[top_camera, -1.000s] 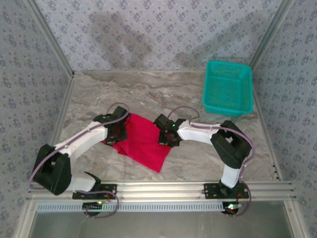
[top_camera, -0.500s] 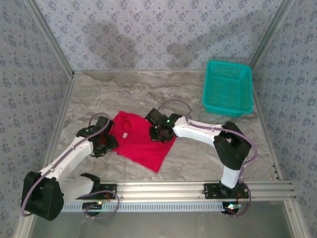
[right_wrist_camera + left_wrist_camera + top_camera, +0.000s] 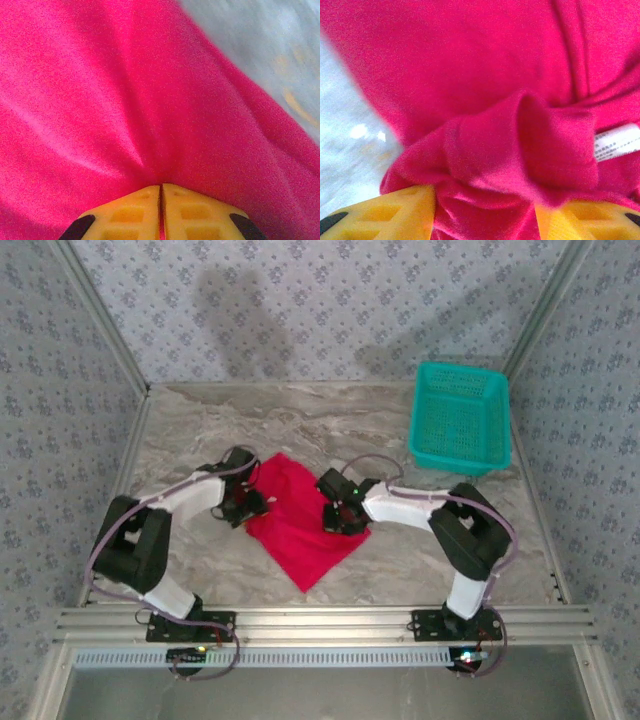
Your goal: Fold the inside-out t-shirt
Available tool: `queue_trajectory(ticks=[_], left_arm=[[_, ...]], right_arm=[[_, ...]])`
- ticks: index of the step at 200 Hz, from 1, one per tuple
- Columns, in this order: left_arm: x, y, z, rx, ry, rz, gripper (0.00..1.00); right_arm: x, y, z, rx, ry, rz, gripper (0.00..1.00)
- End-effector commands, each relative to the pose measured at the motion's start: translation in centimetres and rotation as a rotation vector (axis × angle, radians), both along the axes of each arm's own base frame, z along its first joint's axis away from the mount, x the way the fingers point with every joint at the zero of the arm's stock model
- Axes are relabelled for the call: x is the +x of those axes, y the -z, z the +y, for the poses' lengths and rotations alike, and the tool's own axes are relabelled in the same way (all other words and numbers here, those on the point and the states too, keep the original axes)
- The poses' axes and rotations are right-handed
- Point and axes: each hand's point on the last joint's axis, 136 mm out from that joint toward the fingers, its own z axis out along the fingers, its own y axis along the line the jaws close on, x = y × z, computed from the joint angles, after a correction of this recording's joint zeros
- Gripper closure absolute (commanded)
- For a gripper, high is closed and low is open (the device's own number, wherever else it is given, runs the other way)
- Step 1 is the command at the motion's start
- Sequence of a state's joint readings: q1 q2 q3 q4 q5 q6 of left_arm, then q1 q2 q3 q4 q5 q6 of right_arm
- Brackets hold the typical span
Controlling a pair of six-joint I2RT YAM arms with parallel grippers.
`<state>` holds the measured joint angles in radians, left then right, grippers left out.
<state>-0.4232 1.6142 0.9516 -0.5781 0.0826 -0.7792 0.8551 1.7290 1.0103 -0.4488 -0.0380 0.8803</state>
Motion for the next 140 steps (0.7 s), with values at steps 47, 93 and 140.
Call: queue_trajectory(ticks=[47, 93, 140], left_arm=[[5.3, -5.3, -3.5, -0.010, 0.255, -0.136, 0.45], [3.0, -5.1, -4.0, -0.141, 0.256, -0.104, 0.36], [1.4, -1.8, -4.9, -0.237, 0.195, -0.057, 0.36]], right_arm=[[-0.6, -6.6, -1.2, -0.040, -0.061, -0.140, 0.66], [8.4, -5.4, -2.3, -0.008, -0.119, -0.175, 0.40], [12.2, -3.0, -1.2, -0.033, -0.180, -0.122, 0.36]])
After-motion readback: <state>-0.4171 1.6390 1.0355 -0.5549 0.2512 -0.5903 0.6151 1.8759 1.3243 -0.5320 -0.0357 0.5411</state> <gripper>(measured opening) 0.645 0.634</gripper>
